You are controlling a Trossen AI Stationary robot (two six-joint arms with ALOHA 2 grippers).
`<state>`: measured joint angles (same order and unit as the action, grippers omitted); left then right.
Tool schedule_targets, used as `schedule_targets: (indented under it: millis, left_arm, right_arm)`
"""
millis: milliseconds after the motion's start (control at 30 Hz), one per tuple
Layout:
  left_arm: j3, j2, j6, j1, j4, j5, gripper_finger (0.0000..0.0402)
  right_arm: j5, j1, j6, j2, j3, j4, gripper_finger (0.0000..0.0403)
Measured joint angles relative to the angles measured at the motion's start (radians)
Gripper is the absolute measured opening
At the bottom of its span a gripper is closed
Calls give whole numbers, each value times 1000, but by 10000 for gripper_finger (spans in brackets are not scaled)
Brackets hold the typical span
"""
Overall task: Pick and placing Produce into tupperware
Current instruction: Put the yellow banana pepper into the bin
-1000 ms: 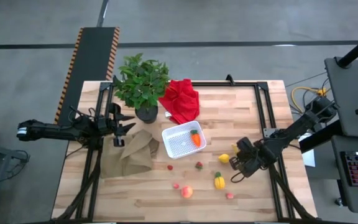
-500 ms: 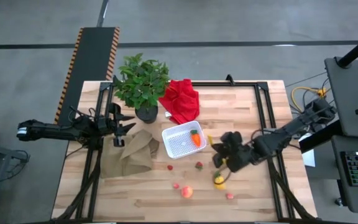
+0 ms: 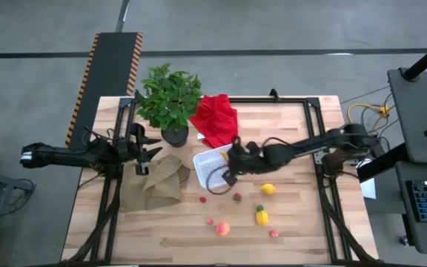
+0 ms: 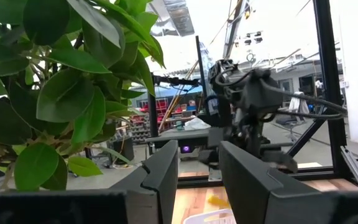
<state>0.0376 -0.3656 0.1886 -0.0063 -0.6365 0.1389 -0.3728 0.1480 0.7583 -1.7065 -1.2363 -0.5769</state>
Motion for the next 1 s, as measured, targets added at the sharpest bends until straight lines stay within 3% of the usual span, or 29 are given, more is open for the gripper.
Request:
schedule_targets:
  millis: [300, 767, 1000]
  left_arm:
    - [-5, 0, 0, 0, 2, 0, 105]
    - [-6, 1, -2, 0, 27, 2, 105]
    - [-6, 2, -2, 0, 26, 5, 105]
  right_arm:
    - [13, -69, -37, -149, -185, -271, 9]
    - [14, -84, -64, -174, -220, -321, 10]
    - [10, -84, -64, -174, -220, -328, 59]
